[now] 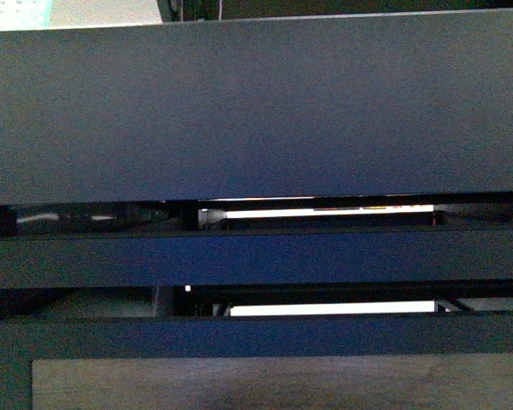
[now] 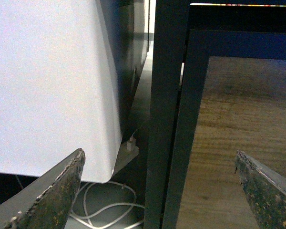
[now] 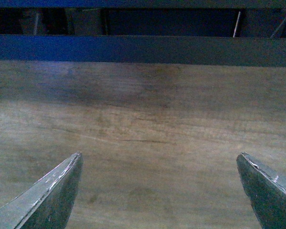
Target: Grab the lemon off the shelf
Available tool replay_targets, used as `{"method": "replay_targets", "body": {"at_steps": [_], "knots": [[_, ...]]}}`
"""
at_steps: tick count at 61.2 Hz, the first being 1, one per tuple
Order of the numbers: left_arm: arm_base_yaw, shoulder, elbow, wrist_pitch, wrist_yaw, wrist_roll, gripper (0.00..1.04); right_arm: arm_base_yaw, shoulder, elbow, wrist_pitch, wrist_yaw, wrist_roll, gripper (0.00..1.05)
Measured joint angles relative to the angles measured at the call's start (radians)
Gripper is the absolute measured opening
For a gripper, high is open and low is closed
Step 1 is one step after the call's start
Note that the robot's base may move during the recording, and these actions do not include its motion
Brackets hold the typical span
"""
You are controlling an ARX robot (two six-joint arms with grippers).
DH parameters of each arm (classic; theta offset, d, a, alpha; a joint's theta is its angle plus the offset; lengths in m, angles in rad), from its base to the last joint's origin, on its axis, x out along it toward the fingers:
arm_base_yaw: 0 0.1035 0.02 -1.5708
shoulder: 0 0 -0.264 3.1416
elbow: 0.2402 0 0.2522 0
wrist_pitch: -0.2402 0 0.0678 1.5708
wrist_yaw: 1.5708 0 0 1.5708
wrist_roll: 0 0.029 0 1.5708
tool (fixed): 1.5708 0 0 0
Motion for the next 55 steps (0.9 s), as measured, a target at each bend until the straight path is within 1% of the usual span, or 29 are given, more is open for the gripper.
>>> {"method": "replay_targets", "body": {"at_steps": [55], "knots": [[0.000, 0.000, 0.000, 0.000, 0.000, 0.000, 0.97, 0.000, 0.000, 0.000, 0.000, 0.000, 0.000, 0.97]]}}
